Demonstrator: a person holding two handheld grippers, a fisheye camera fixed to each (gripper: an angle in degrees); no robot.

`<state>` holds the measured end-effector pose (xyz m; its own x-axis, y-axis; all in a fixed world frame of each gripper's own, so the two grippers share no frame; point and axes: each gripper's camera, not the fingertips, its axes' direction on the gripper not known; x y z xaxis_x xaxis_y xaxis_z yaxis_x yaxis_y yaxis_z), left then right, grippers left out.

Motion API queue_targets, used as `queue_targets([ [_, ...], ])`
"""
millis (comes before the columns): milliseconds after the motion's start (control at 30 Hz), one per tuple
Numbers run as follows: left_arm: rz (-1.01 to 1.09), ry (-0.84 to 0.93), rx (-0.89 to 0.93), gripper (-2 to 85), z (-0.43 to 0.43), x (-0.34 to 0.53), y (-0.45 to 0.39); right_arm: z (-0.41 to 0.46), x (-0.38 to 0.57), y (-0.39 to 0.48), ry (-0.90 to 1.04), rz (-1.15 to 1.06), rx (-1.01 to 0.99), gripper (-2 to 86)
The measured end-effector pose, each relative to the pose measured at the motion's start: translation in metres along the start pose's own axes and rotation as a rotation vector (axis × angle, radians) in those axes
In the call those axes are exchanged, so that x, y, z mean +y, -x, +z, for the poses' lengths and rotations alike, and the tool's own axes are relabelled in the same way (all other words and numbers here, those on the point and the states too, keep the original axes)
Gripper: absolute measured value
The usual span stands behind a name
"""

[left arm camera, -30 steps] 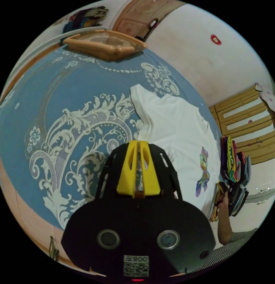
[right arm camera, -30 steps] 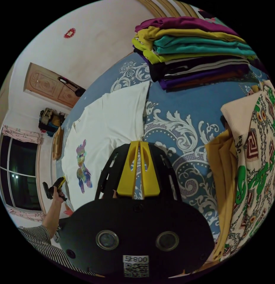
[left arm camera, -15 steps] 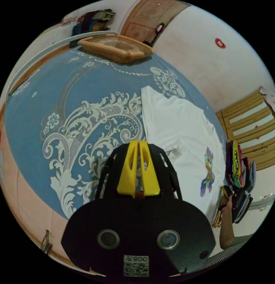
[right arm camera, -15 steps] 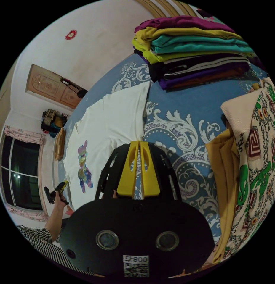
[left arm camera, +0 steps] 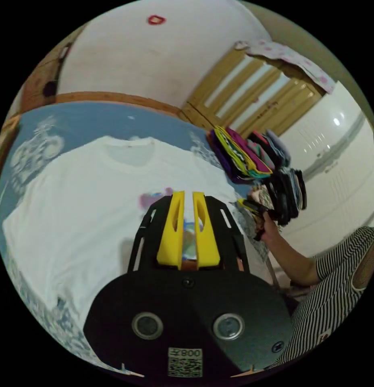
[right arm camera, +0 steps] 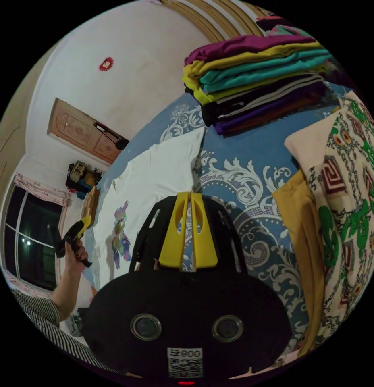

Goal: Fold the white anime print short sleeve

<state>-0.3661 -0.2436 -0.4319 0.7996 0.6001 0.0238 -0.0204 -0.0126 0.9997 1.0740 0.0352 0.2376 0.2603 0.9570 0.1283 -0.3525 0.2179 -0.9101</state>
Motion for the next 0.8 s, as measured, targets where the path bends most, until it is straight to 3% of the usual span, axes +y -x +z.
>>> queue_targets([
  [333, 0.285, 0.228, 0.065, 9.3, 0.295, -0.073, -0.135, 0.011, 0.008, 0.016, -0.033, -0.039, 0.045, 5.7],
  [667, 0.493, 0.443, -0.268, 9.0, 0.505, -0.096, -0.187, 0.052, 0.014, 0.058, 0.030, -0.148, 0.205, 4.2],
  [800, 0.508, 0.414, -0.340, 4.7, 0.537, -0.090, -0.179, 0.063, 0.018, 0.071, 0.031, -0.177, 0.226, 2.8],
])
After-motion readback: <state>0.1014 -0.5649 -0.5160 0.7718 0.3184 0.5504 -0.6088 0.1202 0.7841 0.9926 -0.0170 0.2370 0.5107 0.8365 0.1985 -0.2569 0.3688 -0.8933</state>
